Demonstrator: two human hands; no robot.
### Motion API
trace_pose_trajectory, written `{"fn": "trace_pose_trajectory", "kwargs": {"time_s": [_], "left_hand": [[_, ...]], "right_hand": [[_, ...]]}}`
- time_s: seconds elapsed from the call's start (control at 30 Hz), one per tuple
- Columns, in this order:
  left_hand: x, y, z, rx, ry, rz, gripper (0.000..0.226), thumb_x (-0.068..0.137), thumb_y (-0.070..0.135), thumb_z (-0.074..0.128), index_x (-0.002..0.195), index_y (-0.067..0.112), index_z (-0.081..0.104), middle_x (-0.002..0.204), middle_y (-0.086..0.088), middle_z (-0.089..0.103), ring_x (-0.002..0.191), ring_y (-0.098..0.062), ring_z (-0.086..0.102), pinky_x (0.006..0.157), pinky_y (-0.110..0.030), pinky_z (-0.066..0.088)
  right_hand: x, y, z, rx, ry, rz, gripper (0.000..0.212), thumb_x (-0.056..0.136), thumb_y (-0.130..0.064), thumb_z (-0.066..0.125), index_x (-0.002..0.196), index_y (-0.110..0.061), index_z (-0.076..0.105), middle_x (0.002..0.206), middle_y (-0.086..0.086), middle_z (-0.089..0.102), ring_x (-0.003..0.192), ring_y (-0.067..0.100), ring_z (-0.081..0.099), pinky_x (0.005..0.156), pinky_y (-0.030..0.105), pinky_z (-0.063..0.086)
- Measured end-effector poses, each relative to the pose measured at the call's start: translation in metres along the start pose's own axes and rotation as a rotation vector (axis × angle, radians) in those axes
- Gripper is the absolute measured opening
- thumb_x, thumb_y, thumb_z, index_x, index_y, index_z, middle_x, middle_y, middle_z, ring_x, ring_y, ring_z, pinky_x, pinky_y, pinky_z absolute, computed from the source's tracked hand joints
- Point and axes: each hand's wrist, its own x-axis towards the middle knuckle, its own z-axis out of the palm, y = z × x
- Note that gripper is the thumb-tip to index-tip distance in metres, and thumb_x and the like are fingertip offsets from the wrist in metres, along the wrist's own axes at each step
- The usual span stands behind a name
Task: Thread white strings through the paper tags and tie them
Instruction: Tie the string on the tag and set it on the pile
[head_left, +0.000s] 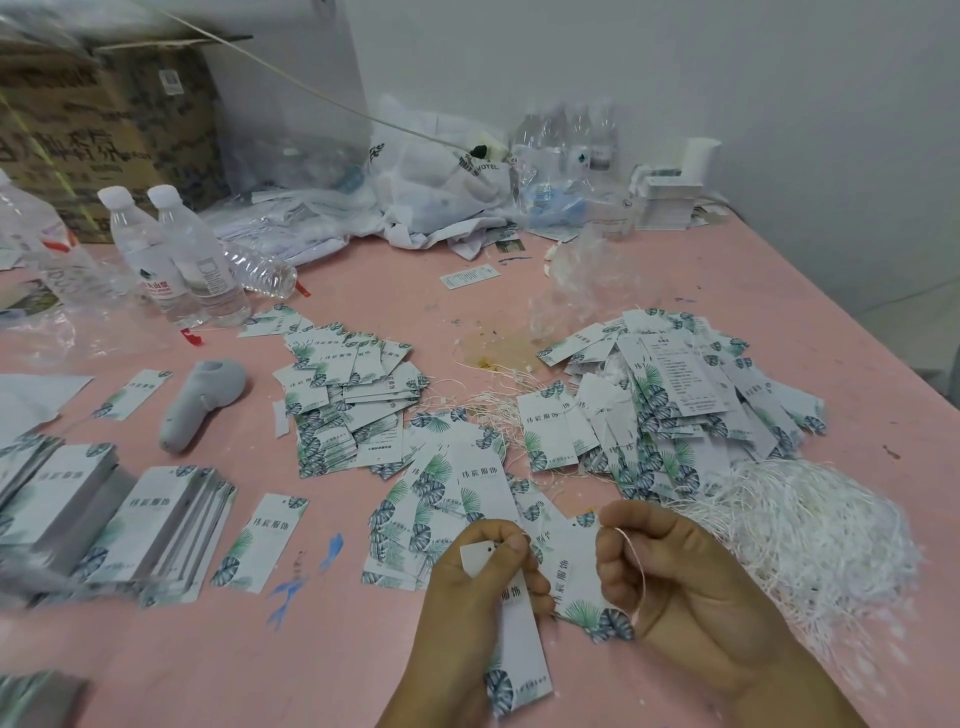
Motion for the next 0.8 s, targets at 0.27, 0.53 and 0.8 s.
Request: {"fn": "trace_pose_trajectory", "kwargs": {"time_s": [0.27, 0.53, 0.8], "left_hand": [[0.001, -0.001, 0.000, -0.021, 0.002, -0.018, 0.006, 0.078, 0.013, 0.072, 0.072, 0.011, 0.069, 0.070, -0.023, 0.059, 0.057, -0.028, 0.060, 0.053, -0.034, 0.055], [0.001, -0.001, 0.000, 0.005, 0.008, -0.033, 0.006, 0.077, 0.015, 0.072, 0.073, 0.012, 0.069, 0.071, -0.024, 0.060, 0.058, -0.029, 0.060, 0.055, -0.035, 0.055], [0.000, 0.002, 0.002, 0.029, 0.021, -0.050, 0.009, 0.075, 0.017, 0.074, 0.075, 0.011, 0.068, 0.072, -0.026, 0.059, 0.059, -0.031, 0.060, 0.056, -0.035, 0.054]], "right_hand": [[-0.001, -0.005, -0.002, 0.036, 0.058, -0.178, 0.050, 0.026, -0.013, 0.101, 0.068, -0.008, 0.074, 0.059, 0.012, 0.064, 0.050, 0.017, 0.062, 0.046, 0.024, 0.053], [0.005, -0.011, -0.010, 0.030, 0.075, -0.318, 0.043, 0.040, -0.026, 0.100, 0.070, -0.011, 0.074, 0.062, 0.004, 0.061, 0.055, 0.012, 0.055, 0.049, 0.023, 0.046], [0.006, -0.010, -0.013, 0.151, -0.033, -0.312, 0.024, 0.068, -0.025, 0.088, 0.085, -0.016, 0.074, 0.076, 0.001, 0.067, 0.071, 0.016, 0.066, 0.075, 0.033, 0.058]]}}
